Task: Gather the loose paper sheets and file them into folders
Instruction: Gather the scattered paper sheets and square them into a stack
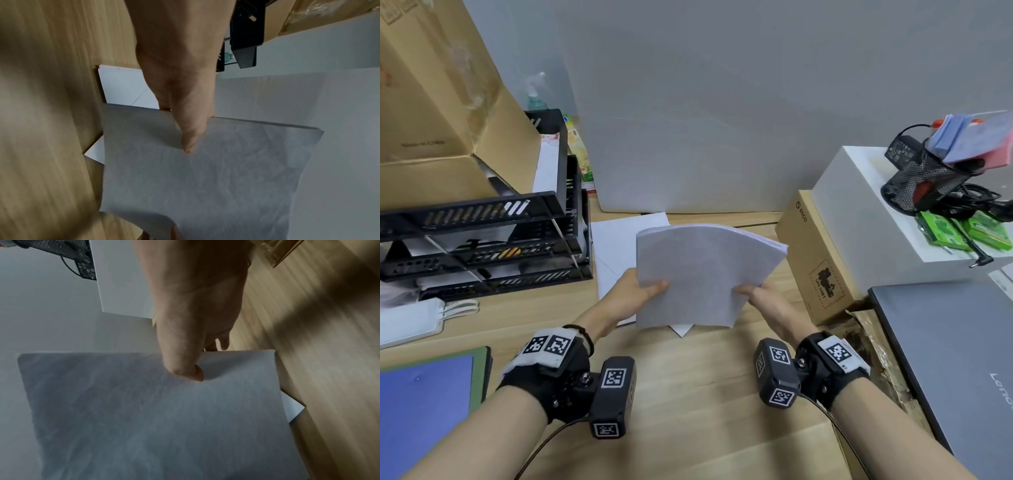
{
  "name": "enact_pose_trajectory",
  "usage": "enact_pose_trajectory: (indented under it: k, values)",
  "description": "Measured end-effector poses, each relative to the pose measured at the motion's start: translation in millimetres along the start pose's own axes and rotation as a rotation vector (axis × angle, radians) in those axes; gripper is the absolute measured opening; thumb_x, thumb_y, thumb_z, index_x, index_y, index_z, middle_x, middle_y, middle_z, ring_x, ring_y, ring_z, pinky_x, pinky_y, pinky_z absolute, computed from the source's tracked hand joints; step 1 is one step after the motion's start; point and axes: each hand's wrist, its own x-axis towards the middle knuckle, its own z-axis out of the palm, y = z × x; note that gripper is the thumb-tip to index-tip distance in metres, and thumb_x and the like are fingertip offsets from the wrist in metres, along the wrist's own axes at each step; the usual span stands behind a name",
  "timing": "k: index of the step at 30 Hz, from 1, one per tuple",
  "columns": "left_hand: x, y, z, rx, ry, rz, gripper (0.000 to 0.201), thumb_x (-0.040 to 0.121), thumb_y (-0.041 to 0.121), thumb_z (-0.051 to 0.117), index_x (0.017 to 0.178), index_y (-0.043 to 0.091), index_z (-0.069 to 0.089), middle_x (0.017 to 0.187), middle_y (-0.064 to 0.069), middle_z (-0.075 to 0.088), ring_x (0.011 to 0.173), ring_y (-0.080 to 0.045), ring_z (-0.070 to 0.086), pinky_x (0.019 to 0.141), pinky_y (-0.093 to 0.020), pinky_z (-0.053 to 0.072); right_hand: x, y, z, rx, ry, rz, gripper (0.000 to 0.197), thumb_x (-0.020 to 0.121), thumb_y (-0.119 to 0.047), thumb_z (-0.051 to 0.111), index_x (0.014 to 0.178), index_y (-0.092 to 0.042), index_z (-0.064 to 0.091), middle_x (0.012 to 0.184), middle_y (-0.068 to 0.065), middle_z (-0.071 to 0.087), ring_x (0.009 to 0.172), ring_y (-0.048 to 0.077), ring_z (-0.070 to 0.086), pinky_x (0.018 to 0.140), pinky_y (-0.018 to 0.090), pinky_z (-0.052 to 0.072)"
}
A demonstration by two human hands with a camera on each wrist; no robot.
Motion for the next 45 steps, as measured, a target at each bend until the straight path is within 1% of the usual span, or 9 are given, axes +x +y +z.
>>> enact_pose_trajectory:
  k: [7,11,16,29,32,35,40,43,45]
  values:
    - [1,-27,-9,0.122,-0.132,-0.138,0.03,0.1,0.027,0.052,0.13,0.03,0.049,0.125,0.012,0.062,0.114,-0.007,0.059,0.095,-0.026,0.049,1,31,11,-0.046,-0.125,0.122,0.018,0.099,-0.016,0.051,0.116,-0.017,0.057,0.109,-0.006,0.066,0.094,0.003,0.061,0.064,0.009,0.047]
    - [14,-16,-12,0.118,-0.086,-0.153,0.029,0.102,0.031,0.048,0.13,0.026,0.053,0.118,0.012,0.065,0.102,-0.001,0.063,0.077,-0.017,0.051,26,18,14,-0.139,-0.026,0.046,0.02,0.099,-0.02,0.049,0.11,-0.014,0.064,0.106,0.005,0.071,0.094,0.022,0.068,0.074,0.027,0.052]
    - [35,-14,-12,0.1,-0.028,-0.243,0.018,0.102,0.031,0.047,0.116,0.026,0.057,0.105,0.006,0.07,0.089,-0.01,0.066,0.065,-0.02,0.052,63,-8,15,-0.333,-0.054,0.023,0.033,0.094,-0.025,0.046,0.117,-0.011,0.065,0.111,0.006,0.071,0.099,0.026,0.067,0.082,0.035,0.052]
    - [106,-82,-27,-0.091,0.075,-0.506,0.025,0.099,0.016,0.047,0.112,0.002,0.065,0.112,-0.015,0.071,0.101,-0.029,0.069,0.095,-0.039,0.054,167,4,40,-0.583,-0.168,0.155,0.031,0.091,-0.016,0.048,0.106,0.006,0.065,0.108,0.021,0.069,0.102,0.037,0.065,0.087,0.043,0.052]
    - [115,-99,-32,-0.108,0.138,-0.526,0.029,0.1,0.017,0.049,0.114,-0.003,0.063,0.117,-0.024,0.067,0.09,-0.027,0.062,0.084,-0.036,0.05,185,9,48,-0.654,-0.116,0.114,0.041,0.083,-0.027,0.05,0.094,0.007,0.068,0.102,0.024,0.067,0.099,0.04,0.063,0.085,0.045,0.049]
    - [123,-110,-34,-0.097,0.197,-0.527,0.031,0.099,0.02,0.051,0.116,-0.004,0.061,0.117,-0.022,0.067,0.088,-0.025,0.06,0.082,-0.037,0.052,200,13,52,-0.74,-0.135,0.119,0.036,0.085,-0.028,0.051,0.084,0.004,0.067,0.101,0.018,0.056,0.102,0.037,0.055,0.089,0.043,0.045]
    - [129,-121,-34,-0.049,0.253,-0.48,0.017,0.097,0.02,0.049,0.103,0.01,0.062,0.1,-0.008,0.064,0.091,-0.021,0.058,0.083,-0.034,0.046,213,24,51,-0.704,-0.081,0.104,0.019,0.073,-0.035,0.049,0.056,-0.03,0.045,0.084,-0.009,0.035,0.093,0.021,0.035,0.082,0.032,0.032]
    - [131,-125,-33,-0.035,0.276,-0.454,0.018,0.096,0.016,0.049,0.102,0.007,0.064,0.096,-0.006,0.061,0.087,-0.019,0.056,0.08,-0.03,0.042,213,23,55,-0.657,-0.093,0.112,0.031,0.074,-0.034,0.048,0.079,-0.01,0.067,0.102,0.013,0.057,0.102,0.031,0.054,0.09,0.038,0.046]
    - [131,-125,-33,-0.029,0.28,-0.446,0.014,0.095,0.017,0.049,0.097,0.012,0.061,0.093,-0.003,0.059,0.085,-0.017,0.054,0.077,-0.03,0.04,213,23,55,-0.624,-0.121,0.126,0.038,0.069,-0.036,0.043,0.089,-0.013,0.066,0.1,0.018,0.067,0.097,0.037,0.063,0.085,0.043,0.053]
